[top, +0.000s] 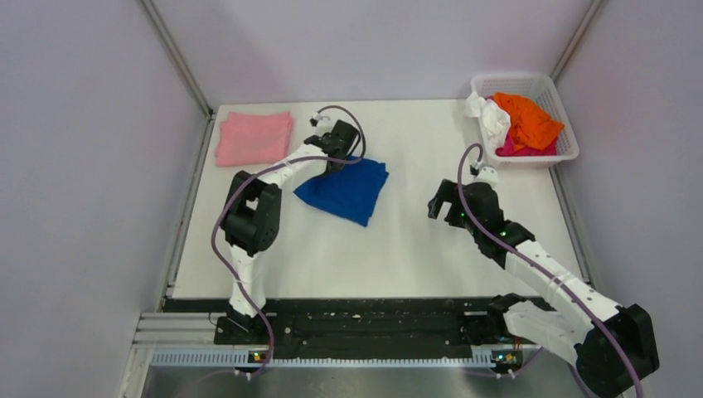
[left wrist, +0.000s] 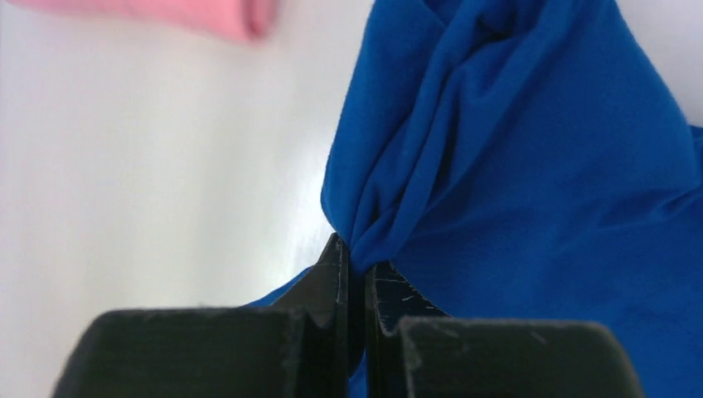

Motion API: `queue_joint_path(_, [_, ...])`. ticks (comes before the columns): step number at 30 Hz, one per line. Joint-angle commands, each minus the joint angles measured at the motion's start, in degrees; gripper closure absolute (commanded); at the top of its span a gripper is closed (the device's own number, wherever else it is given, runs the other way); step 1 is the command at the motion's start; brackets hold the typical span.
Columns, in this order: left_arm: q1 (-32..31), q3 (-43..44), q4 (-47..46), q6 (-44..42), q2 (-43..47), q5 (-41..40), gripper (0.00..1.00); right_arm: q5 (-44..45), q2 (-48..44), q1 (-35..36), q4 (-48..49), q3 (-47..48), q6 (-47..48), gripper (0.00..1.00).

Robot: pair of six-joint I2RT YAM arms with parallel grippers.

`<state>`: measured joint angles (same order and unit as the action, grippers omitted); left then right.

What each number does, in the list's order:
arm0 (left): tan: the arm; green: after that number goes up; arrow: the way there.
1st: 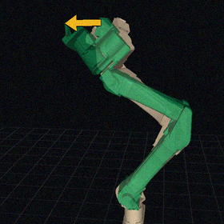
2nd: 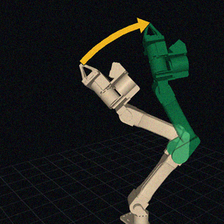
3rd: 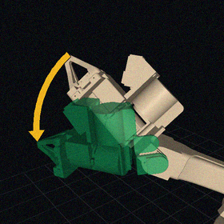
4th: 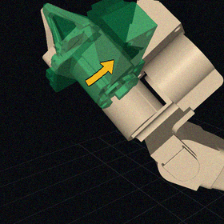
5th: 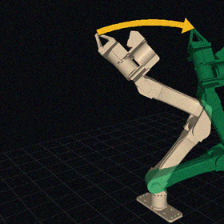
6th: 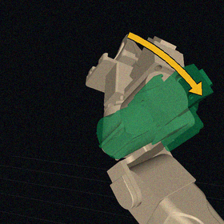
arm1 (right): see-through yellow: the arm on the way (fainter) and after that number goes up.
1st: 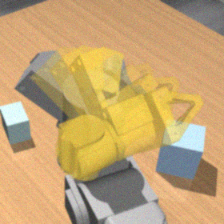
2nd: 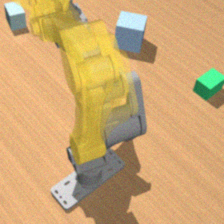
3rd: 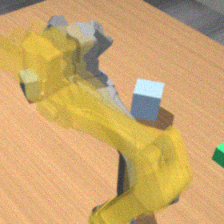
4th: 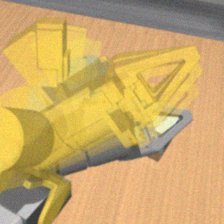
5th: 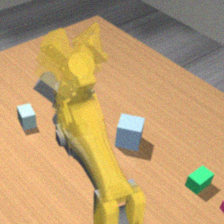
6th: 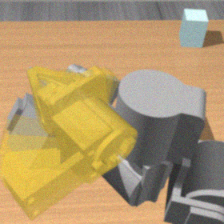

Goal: Fold and stack the t-shirts
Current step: Put the neatly folded tshirt into the corner of the board with the left arm

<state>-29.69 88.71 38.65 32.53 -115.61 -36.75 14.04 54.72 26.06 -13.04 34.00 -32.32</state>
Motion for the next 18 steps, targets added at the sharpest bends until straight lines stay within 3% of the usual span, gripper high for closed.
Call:
queue_joint_path(1, [3.17,9.75,-3.0,-13.19,-2.43,-17.08,1.0,2.52,-1.59,-0.42,0.65,-0.29,1.1,0.01])
queue_joint_path(10, [9.82,15.25,-20.6,-36.53,-4.03,-21.23,1.0,4.82,-1.83,-0.57,0.26,-1.12,1.34,0.01])
queue_joint_path(18, [13.54,19.68,-29.0,-48.0,-4.01,-18.83,1.0,5.41,-1.83,-0.49,0.43,-1.45,1.15,0.01])
